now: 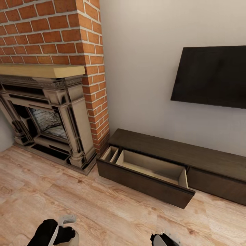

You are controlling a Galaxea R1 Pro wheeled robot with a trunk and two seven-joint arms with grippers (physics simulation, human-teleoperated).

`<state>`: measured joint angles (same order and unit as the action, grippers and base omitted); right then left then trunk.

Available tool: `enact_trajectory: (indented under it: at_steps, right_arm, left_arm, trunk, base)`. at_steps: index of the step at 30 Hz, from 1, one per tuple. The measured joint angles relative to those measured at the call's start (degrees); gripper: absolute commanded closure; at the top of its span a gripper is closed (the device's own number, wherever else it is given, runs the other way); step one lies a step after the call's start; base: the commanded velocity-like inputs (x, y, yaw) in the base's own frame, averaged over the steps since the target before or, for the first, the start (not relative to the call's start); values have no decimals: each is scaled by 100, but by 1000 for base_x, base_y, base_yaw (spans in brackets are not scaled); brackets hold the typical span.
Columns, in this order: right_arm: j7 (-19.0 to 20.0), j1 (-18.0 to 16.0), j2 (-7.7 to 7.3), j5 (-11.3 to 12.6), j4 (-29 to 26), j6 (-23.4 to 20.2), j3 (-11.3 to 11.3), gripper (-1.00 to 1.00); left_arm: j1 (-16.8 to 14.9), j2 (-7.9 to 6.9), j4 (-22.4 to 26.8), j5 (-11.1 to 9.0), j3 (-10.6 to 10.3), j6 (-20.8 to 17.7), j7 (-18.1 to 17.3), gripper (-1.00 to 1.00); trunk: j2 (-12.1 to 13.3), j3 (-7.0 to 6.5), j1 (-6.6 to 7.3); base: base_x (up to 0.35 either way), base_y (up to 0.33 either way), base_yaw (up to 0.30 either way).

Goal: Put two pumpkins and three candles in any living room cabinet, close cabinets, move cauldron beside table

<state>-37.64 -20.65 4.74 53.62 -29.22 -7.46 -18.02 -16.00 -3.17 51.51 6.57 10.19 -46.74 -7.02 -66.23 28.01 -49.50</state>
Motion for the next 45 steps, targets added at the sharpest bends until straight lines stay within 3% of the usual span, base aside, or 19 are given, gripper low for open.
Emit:
enact_trajectory:
  at_steps: [8, 45]
  right_arm:
    - [203, 0, -4, -178, 158, 96, 66, -100]
    - [391, 0, -33, -136, 164, 87, 79, -100]
  left_arm:
    - [0, 3, -1, 4, -8, 0, 1, 100]
    - [-1, 1, 8, -5, -8, -2, -8, 100]
  trunk:
    - [0, 0, 0]
    - [0, 0, 0]
  base:
    - [0, 0, -38]
    - [0, 0, -277]
